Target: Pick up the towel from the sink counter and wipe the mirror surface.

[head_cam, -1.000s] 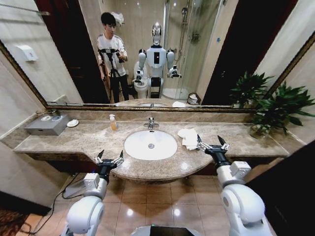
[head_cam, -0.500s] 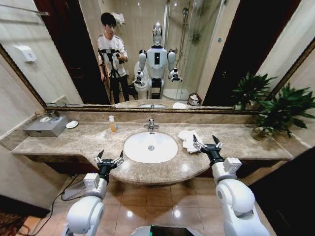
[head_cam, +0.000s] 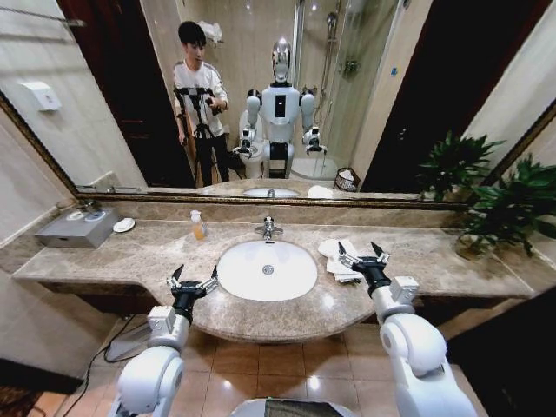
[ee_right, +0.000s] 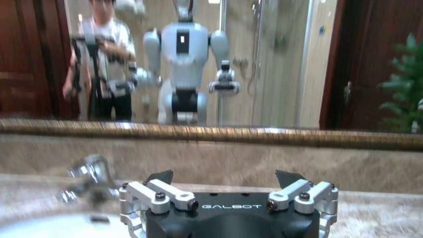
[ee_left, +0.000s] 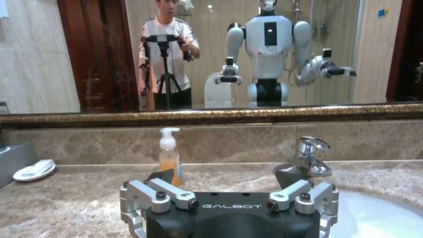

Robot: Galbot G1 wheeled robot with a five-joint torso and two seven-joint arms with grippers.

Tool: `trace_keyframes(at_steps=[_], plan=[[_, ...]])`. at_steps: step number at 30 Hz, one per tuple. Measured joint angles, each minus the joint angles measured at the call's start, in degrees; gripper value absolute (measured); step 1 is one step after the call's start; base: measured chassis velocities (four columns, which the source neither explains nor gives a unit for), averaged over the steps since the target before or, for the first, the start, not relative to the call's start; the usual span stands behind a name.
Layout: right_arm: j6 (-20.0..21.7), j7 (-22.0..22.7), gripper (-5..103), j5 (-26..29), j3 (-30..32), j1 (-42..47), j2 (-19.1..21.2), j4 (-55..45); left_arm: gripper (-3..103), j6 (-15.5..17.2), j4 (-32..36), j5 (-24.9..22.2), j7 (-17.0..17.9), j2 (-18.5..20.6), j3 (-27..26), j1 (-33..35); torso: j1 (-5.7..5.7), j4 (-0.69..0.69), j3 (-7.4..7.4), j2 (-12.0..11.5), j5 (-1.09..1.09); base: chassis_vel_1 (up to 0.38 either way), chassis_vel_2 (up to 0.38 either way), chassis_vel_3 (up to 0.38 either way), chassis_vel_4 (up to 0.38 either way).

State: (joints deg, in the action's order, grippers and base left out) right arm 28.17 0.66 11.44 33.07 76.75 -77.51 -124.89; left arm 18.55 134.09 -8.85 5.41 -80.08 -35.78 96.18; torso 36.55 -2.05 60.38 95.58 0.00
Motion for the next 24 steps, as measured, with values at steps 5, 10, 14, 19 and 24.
trace_keyframes(at_steps=[5,10,14,19,24], plan=[[4.40,-0.46,100,1.72,-0.96,-5.03,4.30,7.05,100,0.00,0.00,0.00,0.00,0.00,0.01,0.01,-0.04,0.01,-0.01,0.01,-0.01,0.000,0.000,0.000,0.000],[11.03,0.36,100,4.87,-4.12,-12.86,6.09,15.41,100,0.00,0.00,0.00,0.00,0.01,0.00,0.00,-0.04,-0.02,-0.01,0.01,0.00,0.000,0.000,0.000,0.000],[12.11,0.70,100,4.56,-7.42,-17.78,5.84,22.51,100,0.00,0.00,0.00,0.00,0.00,0.00,0.00,-0.01,-0.02,0.00,0.00,0.00,0.000,0.000,0.000,0.000],[12.44,1.88,100,0.11,-10.64,-22.20,4.75,30.15,100,0.00,0.00,0.00,0.00,0.00,0.00,0.01,-0.02,-0.01,0.00,0.00,0.00,0.000,0.000,0.000,0.000],[12.09,3.00,100,-1.25,-10.55,-22.97,4.21,33.29,100,0.00,0.00,0.00,0.00,0.00,0.00,0.01,-0.02,-0.02,0.00,0.00,0.00,0.000,0.000,0.000,0.000]])
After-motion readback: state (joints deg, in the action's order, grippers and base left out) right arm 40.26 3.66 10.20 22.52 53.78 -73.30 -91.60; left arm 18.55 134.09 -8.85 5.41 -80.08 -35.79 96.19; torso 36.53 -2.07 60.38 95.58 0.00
